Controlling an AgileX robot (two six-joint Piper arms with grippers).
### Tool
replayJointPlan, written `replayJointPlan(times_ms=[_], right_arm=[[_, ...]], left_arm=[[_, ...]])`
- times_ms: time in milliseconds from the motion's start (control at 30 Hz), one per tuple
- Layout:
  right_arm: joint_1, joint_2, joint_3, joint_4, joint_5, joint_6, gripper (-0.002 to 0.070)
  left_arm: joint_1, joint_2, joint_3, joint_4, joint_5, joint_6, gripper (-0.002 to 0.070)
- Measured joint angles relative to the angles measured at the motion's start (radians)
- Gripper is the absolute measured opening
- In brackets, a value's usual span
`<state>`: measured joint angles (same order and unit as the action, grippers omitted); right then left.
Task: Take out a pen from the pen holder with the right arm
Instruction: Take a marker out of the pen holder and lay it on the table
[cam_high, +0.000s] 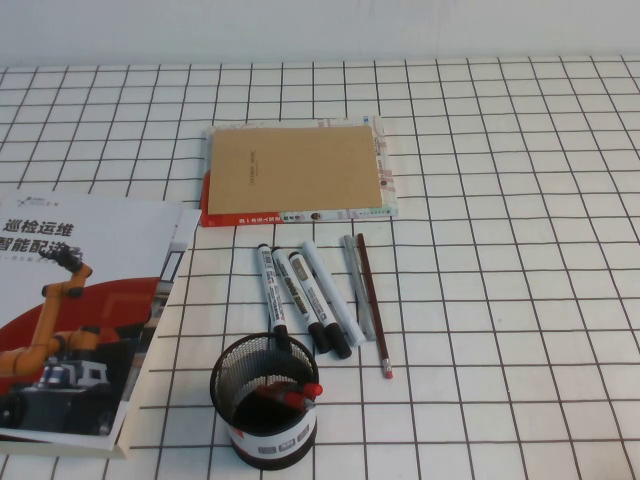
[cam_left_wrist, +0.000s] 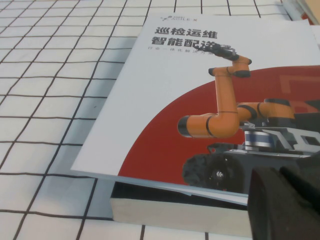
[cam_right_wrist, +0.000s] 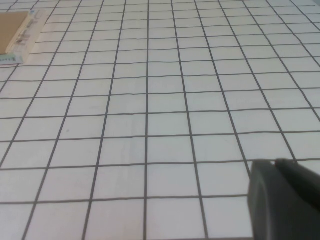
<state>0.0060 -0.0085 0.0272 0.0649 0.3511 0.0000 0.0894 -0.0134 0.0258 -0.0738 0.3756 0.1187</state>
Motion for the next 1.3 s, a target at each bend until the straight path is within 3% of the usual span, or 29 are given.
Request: replayJointPlan(times_ms=[400,800,1167,1300], right_arm=[[0.000,0.000,0.000,0.017,-0.029,0.000,-0.0016],[0.000,0.000,0.000,0.381,-0.275,0.000,-0.0016],[0.000,0.000,0.000,0.528,-0.297,0.000,-0.0016],[0.000,0.000,-0.037,0.536,-0.196,0.000,-0.0016]], left_arm=[[0.000,0.000,0.000,0.000,0.000,0.000,-0.0003],[0.000,0.000,0.000,0.000,0.000,0.000,-0.0003],[0.000,0.000,0.000,0.000,0.000,0.000,-0.0003],[0.000,0.000,0.000,0.000,0.000,0.000,-0.0003]])
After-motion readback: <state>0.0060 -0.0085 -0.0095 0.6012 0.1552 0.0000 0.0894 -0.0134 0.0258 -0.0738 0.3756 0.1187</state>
